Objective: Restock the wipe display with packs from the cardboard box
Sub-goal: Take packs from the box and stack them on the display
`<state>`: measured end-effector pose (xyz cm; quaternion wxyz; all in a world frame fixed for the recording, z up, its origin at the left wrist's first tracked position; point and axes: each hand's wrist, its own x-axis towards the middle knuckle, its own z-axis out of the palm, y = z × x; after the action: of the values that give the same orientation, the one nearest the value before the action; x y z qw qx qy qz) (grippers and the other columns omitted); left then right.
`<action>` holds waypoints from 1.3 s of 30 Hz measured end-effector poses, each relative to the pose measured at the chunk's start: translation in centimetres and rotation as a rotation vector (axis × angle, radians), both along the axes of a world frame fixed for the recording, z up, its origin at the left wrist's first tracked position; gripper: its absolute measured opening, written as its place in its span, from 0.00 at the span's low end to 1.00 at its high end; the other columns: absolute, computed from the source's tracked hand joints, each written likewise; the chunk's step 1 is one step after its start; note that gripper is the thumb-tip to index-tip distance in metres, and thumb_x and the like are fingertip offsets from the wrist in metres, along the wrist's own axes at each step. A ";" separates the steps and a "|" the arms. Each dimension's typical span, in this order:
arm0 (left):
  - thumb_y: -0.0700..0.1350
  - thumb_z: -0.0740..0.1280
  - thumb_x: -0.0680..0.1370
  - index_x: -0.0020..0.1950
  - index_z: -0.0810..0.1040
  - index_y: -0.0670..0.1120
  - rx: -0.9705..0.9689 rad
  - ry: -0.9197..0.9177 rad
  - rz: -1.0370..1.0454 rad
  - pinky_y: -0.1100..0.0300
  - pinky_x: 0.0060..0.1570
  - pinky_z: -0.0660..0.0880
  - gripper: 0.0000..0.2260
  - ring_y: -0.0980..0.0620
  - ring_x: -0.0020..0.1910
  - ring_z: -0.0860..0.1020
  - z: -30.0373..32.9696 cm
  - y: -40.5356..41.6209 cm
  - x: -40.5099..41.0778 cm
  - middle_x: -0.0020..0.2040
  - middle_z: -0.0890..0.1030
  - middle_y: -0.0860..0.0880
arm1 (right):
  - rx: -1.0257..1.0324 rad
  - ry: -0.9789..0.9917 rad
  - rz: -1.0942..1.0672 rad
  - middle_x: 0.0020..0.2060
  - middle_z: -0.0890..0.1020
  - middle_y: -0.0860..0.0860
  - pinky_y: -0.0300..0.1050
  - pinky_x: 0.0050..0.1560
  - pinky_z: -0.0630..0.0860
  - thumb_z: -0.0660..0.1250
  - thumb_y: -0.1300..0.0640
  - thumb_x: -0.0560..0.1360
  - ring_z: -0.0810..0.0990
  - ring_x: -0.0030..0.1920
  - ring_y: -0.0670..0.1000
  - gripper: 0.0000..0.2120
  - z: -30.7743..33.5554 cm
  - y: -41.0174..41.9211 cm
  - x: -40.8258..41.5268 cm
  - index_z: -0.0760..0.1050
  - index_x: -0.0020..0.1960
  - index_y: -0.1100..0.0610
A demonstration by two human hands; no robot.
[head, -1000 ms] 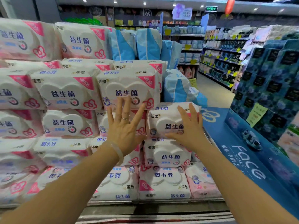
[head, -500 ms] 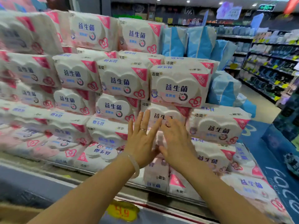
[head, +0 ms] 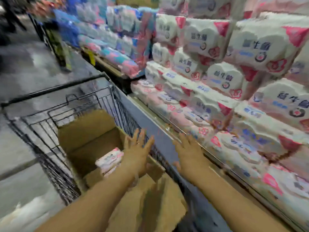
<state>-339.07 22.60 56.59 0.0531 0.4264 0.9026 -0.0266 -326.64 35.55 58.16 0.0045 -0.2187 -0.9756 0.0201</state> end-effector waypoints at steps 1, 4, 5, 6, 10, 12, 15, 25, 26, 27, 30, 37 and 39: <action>0.60 0.64 0.75 0.77 0.39 0.53 -0.047 -0.002 0.052 0.39 0.72 0.39 0.42 0.41 0.76 0.34 -1.2 -2.0 -2.1 0.77 0.34 0.44 | 0.014 -0.013 0.019 0.63 0.77 0.62 0.63 0.54 0.78 0.84 0.50 0.48 0.77 0.60 0.67 0.39 -0.7 -1.4 -2.1 0.79 0.58 0.56; 0.62 0.64 0.74 0.78 0.41 0.52 -0.152 -0.039 0.177 0.40 0.73 0.40 0.43 0.42 0.76 0.35 -5.1 -7.4 -7.9 0.78 0.35 0.43 | -0.115 -0.125 0.089 0.77 0.51 0.57 0.58 0.74 0.54 0.69 0.52 0.73 0.50 0.76 0.62 0.35 -4.2 -5.0 -7.9 0.58 0.75 0.54; 0.62 0.64 0.74 0.78 0.41 0.52 -0.179 -0.065 0.204 0.40 0.73 0.40 0.43 0.42 0.76 0.35 -6.4 -8.9 -9.8 0.78 0.36 0.43 | -0.161 -0.157 0.089 0.77 0.47 0.55 0.56 0.75 0.49 0.66 0.55 0.75 0.45 0.77 0.60 0.34 -6.0 -5.8 -9.7 0.53 0.76 0.53; 0.63 0.64 0.73 0.78 0.42 0.52 -0.200 -0.098 0.231 0.40 0.73 0.40 0.43 0.42 0.76 0.36 -8.0 -10.2 -11.6 0.78 0.36 0.43 | -0.187 -0.177 0.075 0.77 0.46 0.54 0.55 0.75 0.48 0.65 0.56 0.75 0.44 0.77 0.59 0.34 -7.8 -6.5 -11.4 0.53 0.76 0.52; 0.60 0.62 0.76 0.78 0.41 0.52 -0.293 -0.187 0.281 0.41 0.73 0.41 0.40 0.42 0.77 0.36 -13.6 -13.7 -17.2 0.78 0.37 0.43 | -0.330 -0.274 0.005 0.78 0.47 0.54 0.53 0.75 0.48 0.64 0.54 0.76 0.46 0.77 0.57 0.33 -13.8 -8.5 -17.3 0.53 0.76 0.52; 0.59 0.62 0.76 0.78 0.41 0.51 -0.318 -0.246 0.292 0.42 0.74 0.41 0.39 0.43 0.77 0.37 -16.4 -14.2 -18.9 0.78 0.38 0.44 | -0.395 -0.342 -0.064 0.78 0.48 0.53 0.52 0.75 0.49 0.64 0.52 0.76 0.46 0.77 0.57 0.33 -16.7 -8.6 -19.4 0.53 0.76 0.53; 0.60 0.66 0.73 0.78 0.43 0.51 -0.316 -0.420 0.354 0.43 0.74 0.41 0.43 0.43 0.77 0.38 -21.0 -14.1 -20.4 0.78 0.39 0.44 | -0.511 -0.418 -0.173 0.77 0.49 0.54 0.51 0.76 0.51 0.64 0.51 0.76 0.48 0.77 0.57 0.34 -21.2 -8.3 -21.6 0.52 0.76 0.53; 0.52 0.70 0.72 0.73 0.62 0.45 -0.024 -0.798 0.298 0.61 0.68 0.59 0.33 0.46 0.73 0.60 -33.5 -10.1 -22.9 0.74 0.59 0.46 | -1.250 -0.237 -0.897 0.66 0.70 0.55 0.45 0.66 0.68 0.73 0.54 0.71 0.69 0.68 0.55 0.40 -34.7 -9.2 -25.1 0.55 0.73 0.62; 0.52 0.69 0.73 0.72 0.63 0.43 -0.008 -0.776 0.290 0.58 0.70 0.58 0.32 0.43 0.73 0.60 -34.1 -9.7 -23.1 0.73 0.61 0.44 | -1.303 -0.193 -0.977 0.67 0.70 0.56 0.49 0.68 0.69 0.74 0.52 0.70 0.70 0.67 0.56 0.40 -35.9 -9.9 -25.4 0.55 0.72 0.62; 0.53 0.67 0.73 0.71 0.66 0.40 0.026 -0.740 0.307 0.54 0.70 0.60 0.30 0.40 0.71 0.63 -34.6 -9.2 -23.4 0.71 0.65 0.41 | -1.353 -0.147 -1.060 0.66 0.71 0.57 0.54 0.67 0.70 0.75 0.48 0.67 0.72 0.65 0.57 0.42 -37.0 -10.7 -25.6 0.57 0.71 0.61; 0.55 0.65 0.71 0.65 0.72 0.37 0.052 -0.604 0.371 0.48 0.62 0.65 0.28 0.37 0.61 0.72 -35.8 -8.0 -24.5 0.60 0.74 0.38 | -1.459 -0.039 -1.261 0.55 0.75 0.52 0.58 0.58 0.77 0.73 0.33 0.53 0.77 0.57 0.56 0.38 -39.0 -12.6 -26.2 0.67 0.55 0.52; 0.62 0.65 0.72 0.66 0.68 0.43 -0.112 -0.728 0.542 0.55 0.64 0.63 0.31 0.42 0.64 0.67 -36.0 -7.2 -21.4 0.63 0.71 0.41 | -1.646 0.167 -1.408 0.50 0.83 0.53 0.56 0.53 0.80 0.74 0.33 0.54 0.84 0.48 0.55 0.32 -40.2 -13.7 -25.8 0.73 0.51 0.50; 0.61 0.66 0.73 0.63 0.72 0.45 -0.073 -0.832 0.599 0.57 0.61 0.66 0.27 0.43 0.63 0.70 -36.4 -7.4 -21.7 0.57 0.75 0.44 | -1.623 0.145 -1.356 0.46 0.84 0.52 0.51 0.50 0.81 0.74 0.35 0.60 0.84 0.46 0.53 0.29 -39.6 -12.7 -24.9 0.75 0.52 0.52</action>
<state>-360.81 15.17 20.22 0.4280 0.1214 0.8861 0.1303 -351.51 22.84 18.54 -0.0746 -0.6530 -0.3415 0.6719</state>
